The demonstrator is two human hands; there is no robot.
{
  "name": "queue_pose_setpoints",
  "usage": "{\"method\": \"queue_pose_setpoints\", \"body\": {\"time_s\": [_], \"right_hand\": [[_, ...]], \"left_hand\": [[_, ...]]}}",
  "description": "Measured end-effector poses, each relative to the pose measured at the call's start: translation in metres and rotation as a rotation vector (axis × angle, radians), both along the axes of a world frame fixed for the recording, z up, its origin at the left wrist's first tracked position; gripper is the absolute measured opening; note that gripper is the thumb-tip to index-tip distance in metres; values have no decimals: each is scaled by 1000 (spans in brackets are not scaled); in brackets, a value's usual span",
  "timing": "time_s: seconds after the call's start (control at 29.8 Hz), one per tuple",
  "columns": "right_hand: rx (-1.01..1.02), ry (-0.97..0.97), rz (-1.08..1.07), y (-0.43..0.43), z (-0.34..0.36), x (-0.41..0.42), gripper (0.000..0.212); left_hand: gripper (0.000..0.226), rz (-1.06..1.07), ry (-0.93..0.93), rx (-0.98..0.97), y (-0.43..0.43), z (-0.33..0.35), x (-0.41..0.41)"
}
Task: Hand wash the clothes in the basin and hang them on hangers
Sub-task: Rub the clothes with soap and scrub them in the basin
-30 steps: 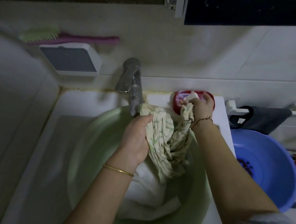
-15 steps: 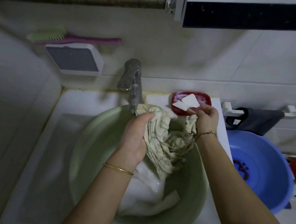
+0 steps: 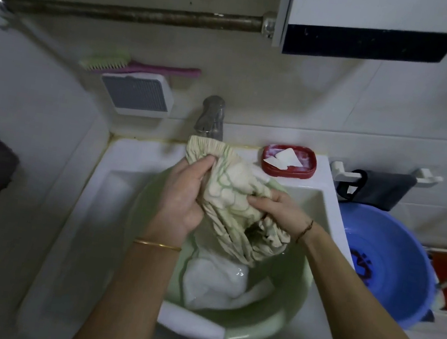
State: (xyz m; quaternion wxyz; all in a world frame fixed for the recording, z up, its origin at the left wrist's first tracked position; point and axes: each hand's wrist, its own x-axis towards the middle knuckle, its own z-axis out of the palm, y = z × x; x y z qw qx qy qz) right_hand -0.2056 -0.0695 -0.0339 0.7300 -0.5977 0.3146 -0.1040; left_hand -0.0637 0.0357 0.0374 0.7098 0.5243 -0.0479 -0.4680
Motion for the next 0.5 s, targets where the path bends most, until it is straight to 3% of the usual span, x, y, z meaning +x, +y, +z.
{"method": "queue_pose_setpoints", "body": {"time_s": [0.13, 0.2, 0.27, 0.34, 0.4, 0.5], "right_hand": [[332, -369, -286, 20, 9, -3, 16], [485, -399, -386, 28, 10, 5, 27], [492, -321, -476, 36, 12, 13, 30], [136, -255, -542, 46, 15, 18, 31], [-219, -231, -435, 62, 22, 25, 42], [-459, -140, -289, 90, 27, 40, 23]], "left_hand": [[18, 6, -38, 56, 13, -7, 0], [28, -15, 44, 90, 17, -16, -3], [39, -12, 110, 94, 13, -23, -3], [38, 51, 164, 90, 10, -25, -3], [37, 133, 187, 91, 3, -30, -5], [41, 180, 183, 139, 1, -44, -12]]}}
